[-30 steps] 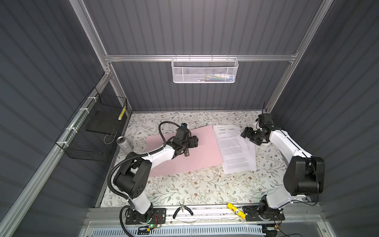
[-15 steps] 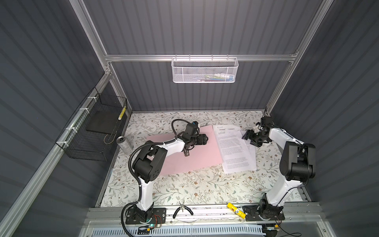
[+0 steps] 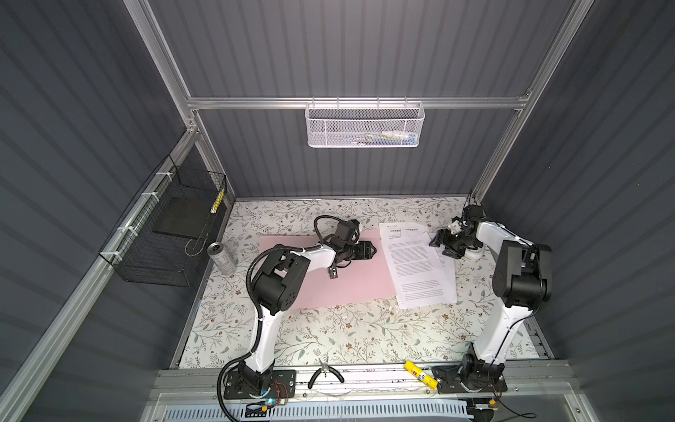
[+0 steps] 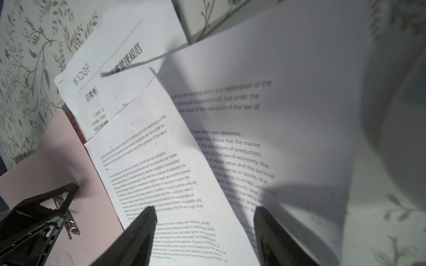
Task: Put the files into the folder
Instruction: 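Grasp the top edge of the white paper stack with the right gripper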
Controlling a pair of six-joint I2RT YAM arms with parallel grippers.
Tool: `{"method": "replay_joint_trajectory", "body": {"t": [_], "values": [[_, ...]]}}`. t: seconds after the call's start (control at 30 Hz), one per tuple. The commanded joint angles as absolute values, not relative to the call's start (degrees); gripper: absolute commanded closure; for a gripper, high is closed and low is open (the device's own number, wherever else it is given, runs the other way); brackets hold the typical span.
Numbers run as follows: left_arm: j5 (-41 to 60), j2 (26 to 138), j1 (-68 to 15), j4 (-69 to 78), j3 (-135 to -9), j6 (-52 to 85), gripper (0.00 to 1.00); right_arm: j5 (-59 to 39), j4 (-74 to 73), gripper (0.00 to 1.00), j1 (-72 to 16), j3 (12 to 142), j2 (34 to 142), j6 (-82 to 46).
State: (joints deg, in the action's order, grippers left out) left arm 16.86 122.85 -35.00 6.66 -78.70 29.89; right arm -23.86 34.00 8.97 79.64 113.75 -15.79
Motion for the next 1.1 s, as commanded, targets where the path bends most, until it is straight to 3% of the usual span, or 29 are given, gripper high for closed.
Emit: {"method": "replay_joint_trajectory", "body": {"t": [0.0, 0.63, 0.87, 1.07], "values": [[18.5, 124.4, -35.1, 7.0, -80.4, 31.1, 0.27, -24.2, 36.7, 0.31, 9.5, 81.0, 115.1, -14.9], [21.4, 127.3, -35.2, 8.4, -80.3, 32.2, 0.29, -34.8, 36.5, 0.4, 9.8, 79.1, 116.6, -12.9], [21.6, 127.6, -35.1, 8.3, -80.4, 32.3, 0.29, -32.9, 40.5, 0.43, 9.7, 80.2, 117.9, -11.1], [21.5, 127.9, -35.2, 8.5, -80.4, 32.5, 0.29, -35.4, 39.8, 0.54, 9.7, 79.7, 118.7, -11.5]]}}
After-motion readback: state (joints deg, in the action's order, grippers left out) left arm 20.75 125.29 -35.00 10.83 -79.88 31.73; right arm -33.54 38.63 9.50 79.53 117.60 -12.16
